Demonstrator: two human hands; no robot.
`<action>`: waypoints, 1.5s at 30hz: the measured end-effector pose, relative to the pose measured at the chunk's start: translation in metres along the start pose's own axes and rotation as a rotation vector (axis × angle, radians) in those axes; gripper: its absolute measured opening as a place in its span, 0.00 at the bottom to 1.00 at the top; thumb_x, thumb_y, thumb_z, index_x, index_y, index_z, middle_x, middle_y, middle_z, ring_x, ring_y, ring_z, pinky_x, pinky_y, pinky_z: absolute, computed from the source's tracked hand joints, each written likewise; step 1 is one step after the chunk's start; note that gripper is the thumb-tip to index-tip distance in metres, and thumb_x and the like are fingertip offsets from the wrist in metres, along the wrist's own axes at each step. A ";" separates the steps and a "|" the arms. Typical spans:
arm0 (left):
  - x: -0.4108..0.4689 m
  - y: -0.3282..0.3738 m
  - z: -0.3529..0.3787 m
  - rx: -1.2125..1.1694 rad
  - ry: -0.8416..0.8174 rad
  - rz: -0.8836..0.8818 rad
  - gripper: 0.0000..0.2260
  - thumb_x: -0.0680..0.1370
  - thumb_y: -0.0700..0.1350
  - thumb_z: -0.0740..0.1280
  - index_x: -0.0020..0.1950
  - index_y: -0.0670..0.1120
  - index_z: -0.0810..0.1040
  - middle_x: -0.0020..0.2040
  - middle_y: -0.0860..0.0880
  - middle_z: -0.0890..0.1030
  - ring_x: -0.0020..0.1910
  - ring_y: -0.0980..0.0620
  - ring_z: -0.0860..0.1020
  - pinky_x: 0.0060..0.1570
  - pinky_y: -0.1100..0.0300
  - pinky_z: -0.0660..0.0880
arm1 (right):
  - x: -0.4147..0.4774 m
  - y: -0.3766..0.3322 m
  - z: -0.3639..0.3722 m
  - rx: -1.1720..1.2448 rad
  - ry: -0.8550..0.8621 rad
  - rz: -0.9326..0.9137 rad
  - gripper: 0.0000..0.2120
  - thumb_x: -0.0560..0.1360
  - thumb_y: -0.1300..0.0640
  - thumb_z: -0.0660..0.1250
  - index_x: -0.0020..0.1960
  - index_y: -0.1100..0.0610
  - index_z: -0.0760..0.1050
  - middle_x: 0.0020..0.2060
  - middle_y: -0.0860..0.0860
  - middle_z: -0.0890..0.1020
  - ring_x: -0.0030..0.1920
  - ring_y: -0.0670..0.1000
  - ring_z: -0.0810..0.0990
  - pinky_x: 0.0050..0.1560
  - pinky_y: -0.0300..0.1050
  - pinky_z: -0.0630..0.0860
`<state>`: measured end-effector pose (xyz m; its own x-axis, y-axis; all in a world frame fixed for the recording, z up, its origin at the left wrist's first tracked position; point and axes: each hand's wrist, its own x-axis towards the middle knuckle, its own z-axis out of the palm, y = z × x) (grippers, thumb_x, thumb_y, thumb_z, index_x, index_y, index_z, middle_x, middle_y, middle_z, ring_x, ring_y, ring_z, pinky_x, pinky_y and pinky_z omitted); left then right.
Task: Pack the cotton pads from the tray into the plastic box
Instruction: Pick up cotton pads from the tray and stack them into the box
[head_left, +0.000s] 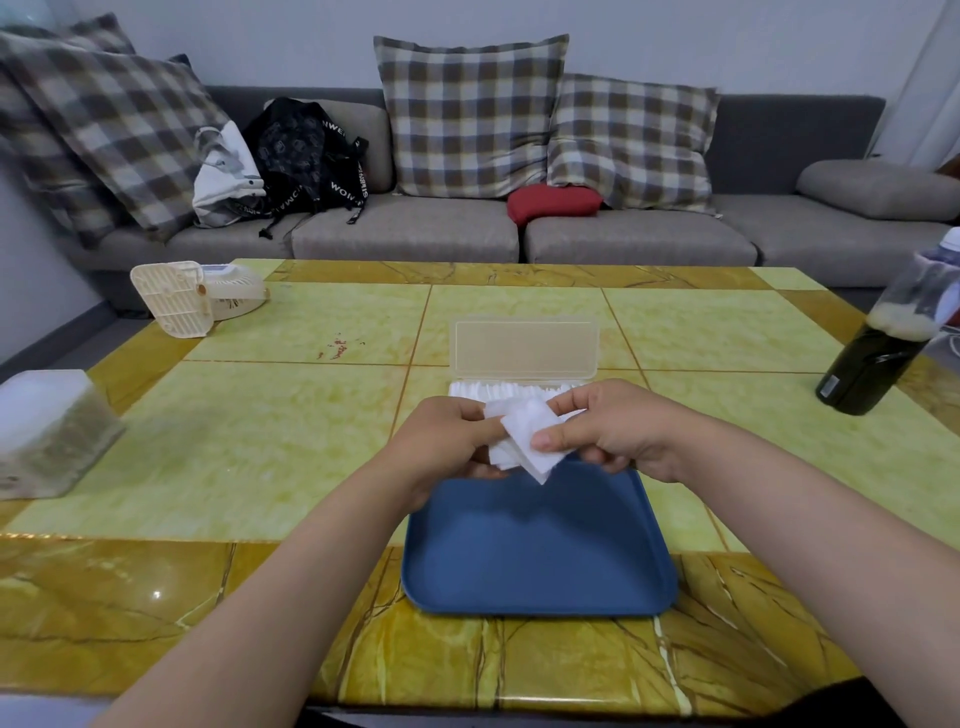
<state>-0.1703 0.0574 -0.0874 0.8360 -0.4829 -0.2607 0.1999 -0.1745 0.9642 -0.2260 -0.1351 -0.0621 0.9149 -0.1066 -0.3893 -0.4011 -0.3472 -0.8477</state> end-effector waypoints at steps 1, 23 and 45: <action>0.000 0.000 0.000 -0.008 -0.003 -0.002 0.10 0.77 0.41 0.73 0.55 0.37 0.84 0.47 0.39 0.87 0.39 0.49 0.85 0.39 0.60 0.82 | 0.001 0.000 0.000 -0.002 0.008 -0.005 0.19 0.68 0.58 0.81 0.57 0.54 0.82 0.30 0.49 0.79 0.23 0.45 0.65 0.24 0.37 0.58; 0.006 -0.004 0.004 -0.104 0.030 -0.064 0.10 0.81 0.43 0.68 0.56 0.38 0.83 0.50 0.40 0.87 0.45 0.46 0.85 0.45 0.57 0.84 | -0.005 0.002 -0.008 -0.217 0.035 -0.059 0.02 0.75 0.59 0.74 0.48 0.53 0.84 0.26 0.46 0.79 0.29 0.47 0.74 0.29 0.39 0.68; 0.002 0.003 0.013 -0.311 -0.026 -0.088 0.14 0.83 0.47 0.64 0.60 0.38 0.81 0.48 0.41 0.87 0.44 0.47 0.87 0.39 0.58 0.83 | 0.000 -0.001 0.008 -0.019 0.260 -0.121 0.04 0.74 0.58 0.75 0.45 0.57 0.82 0.30 0.50 0.78 0.24 0.46 0.72 0.25 0.38 0.64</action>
<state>-0.1746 0.0453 -0.0858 0.7961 -0.4999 -0.3412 0.4209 0.0521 0.9056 -0.2258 -0.1270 -0.0640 0.9378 -0.2980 -0.1779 -0.2896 -0.3895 -0.8743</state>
